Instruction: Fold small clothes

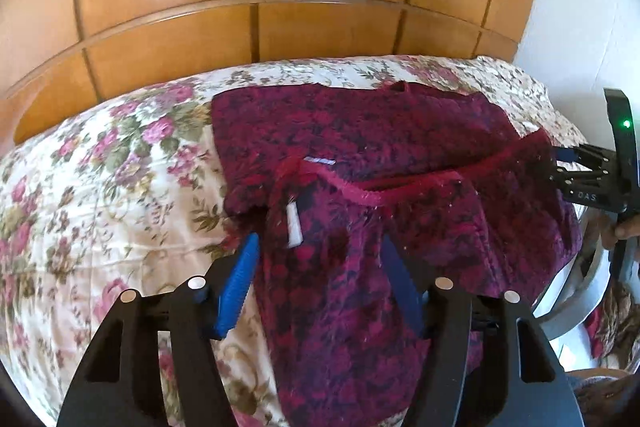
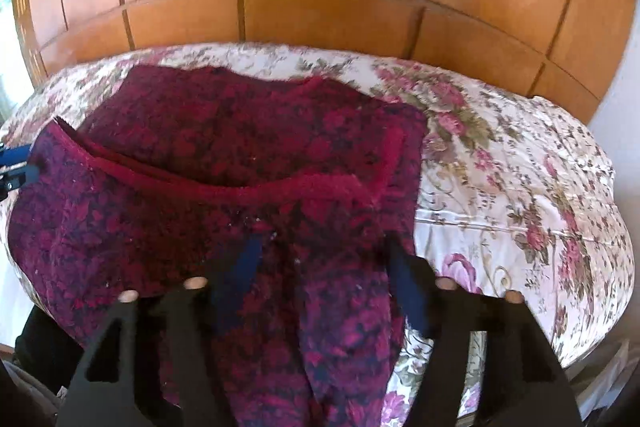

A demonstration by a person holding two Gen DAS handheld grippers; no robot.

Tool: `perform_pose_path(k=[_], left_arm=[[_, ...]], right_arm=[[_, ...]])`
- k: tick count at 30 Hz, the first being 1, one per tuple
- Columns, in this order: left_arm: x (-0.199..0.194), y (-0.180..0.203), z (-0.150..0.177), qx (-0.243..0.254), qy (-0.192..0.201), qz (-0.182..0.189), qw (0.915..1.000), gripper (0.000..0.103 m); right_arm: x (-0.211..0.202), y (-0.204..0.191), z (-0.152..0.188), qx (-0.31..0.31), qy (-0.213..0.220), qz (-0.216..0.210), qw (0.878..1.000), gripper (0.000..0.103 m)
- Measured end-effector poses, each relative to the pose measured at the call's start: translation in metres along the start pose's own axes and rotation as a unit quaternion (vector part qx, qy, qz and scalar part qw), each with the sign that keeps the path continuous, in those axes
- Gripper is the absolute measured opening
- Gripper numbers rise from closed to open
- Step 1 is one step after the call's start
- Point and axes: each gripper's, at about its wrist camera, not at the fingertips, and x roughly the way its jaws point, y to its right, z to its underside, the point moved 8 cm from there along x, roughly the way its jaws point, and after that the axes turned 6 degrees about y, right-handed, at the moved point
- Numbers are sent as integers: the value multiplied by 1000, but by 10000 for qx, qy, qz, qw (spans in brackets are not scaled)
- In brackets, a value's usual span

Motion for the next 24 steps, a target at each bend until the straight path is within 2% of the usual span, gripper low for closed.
perform_pose_path(k=[1,2,3,4,6,10,16,20,24], left_arm=[[4,1,1,78,-44,-16,10000,63],[7,1,1,112,-73,-34,9999,55],[11,1,2,122,-90,-68,9999,44],[13,-3,3,73,-120,-82,9999,24],[11,-10,2,-67,-51,-82,9999,17],[-10,-24,-4,-584,245,256,9977,17],[-46,-23,-15,-844,597,652,9925,15],[-60,-25,-33,-829,861,600,9910,15],[-57,-27,-53,-738,1057,468,9905,15]], right_arm=[[1,0,0,-35,-3,22,10000,51],[3,0,0,-90,-19,54,9999,46],[3,1,1,-130,-35,92,9999,34],[3,3,2,-140,-42,98,9998,28],[-2,5,3,-96,-6,66,9999,24],[-16,15,3,122,48,-50,9999,22],[-45,15,-9,342,271,-308,9986,21],[-60,24,-30,620,555,-435,9956,21],[-55,29,-53,653,727,-418,9943,21]])
